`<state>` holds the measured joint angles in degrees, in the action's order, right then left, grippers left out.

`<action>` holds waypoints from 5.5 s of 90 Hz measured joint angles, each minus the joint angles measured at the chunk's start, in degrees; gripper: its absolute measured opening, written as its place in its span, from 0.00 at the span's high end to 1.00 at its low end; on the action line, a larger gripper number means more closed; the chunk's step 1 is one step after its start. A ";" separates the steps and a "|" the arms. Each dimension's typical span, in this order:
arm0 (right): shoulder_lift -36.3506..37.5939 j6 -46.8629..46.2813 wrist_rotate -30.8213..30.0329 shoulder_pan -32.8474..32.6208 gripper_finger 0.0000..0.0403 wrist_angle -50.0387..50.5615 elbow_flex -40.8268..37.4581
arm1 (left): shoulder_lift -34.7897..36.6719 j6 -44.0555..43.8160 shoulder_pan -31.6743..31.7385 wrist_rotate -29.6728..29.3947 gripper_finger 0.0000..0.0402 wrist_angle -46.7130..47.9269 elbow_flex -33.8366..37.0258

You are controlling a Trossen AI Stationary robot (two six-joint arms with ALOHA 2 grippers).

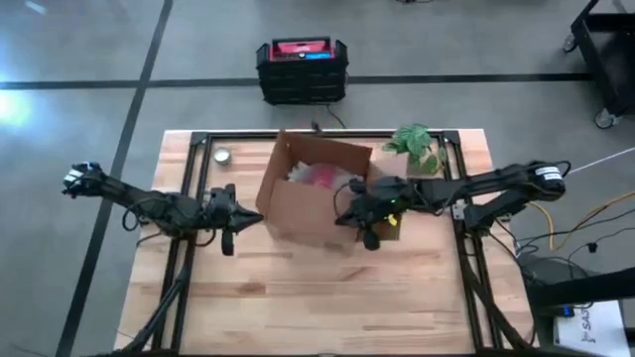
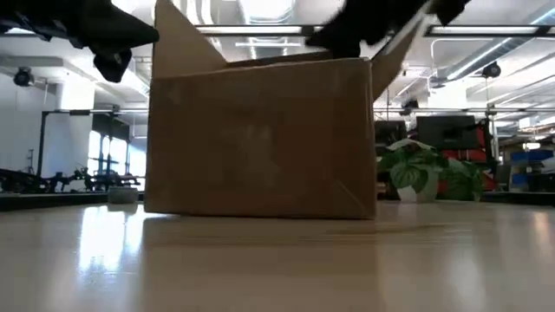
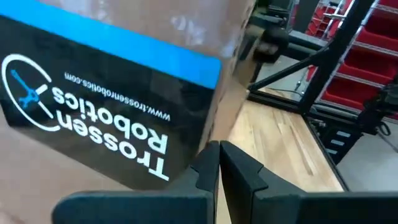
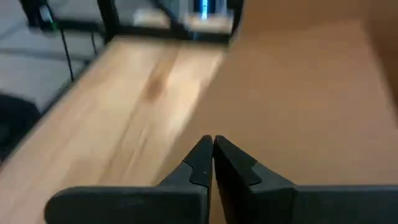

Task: Wrap mug
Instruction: Adjust the brown cardboard box, then return to Home Position

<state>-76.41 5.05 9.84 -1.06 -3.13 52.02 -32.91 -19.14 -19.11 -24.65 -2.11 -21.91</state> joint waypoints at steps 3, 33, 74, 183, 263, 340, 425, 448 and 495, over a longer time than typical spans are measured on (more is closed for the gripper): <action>0.27 0.25 -0.04 0.00 1.00 0.03 0.29 | 0.00 0.00 0.00 -0.06 1.00 0.07 0.00; 3.14 0.03 -0.44 0.04 1.00 0.70 3.36 | 0.02 0.00 0.00 -0.17 1.00 0.02 0.00; 3.23 0.66 -0.91 0.09 1.00 14.90 17.08 | -0.06 0.00 0.00 -0.26 1.00 0.04 0.00; -0.10 -20.05 -24.48 -26.08 1.00 -3.80 -8.56 | -3.45 -8.60 -1.08 11.30 1.00 1.31 -0.02; -8.86 -8.94 -44.15 -8.82 1.00 -2.67 -8.54 | -30.35 -12.55 5.65 1.28 1.00 -5.60 0.02; -4.43 0.01 -28.45 5.16 1.00 -2.74 -8.56 | -29.10 1.74 29.26 14.61 1.00 -8.12 0.15; 36.16 -23.47 -4.86 0.96 1.00 -8.47 -35.89 | 15.49 4.85 8.88 8.75 1.00 5.68 9.03; 42.50 -22.08 -4.55 0.40 1.00 -3.57 -39.91 | 15.28 4.37 8.98 8.54 1.00 4.48 9.01; 67.10 -16.90 -7.23 1.36 1.00 0.40 -50.55 | 17.99 6.52 9.14 8.57 1.00 4.68 9.22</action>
<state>-9.31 -11.86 2.62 0.30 -2.73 1.48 -14.92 -12.62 -9.98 -16.08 2.57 -12.69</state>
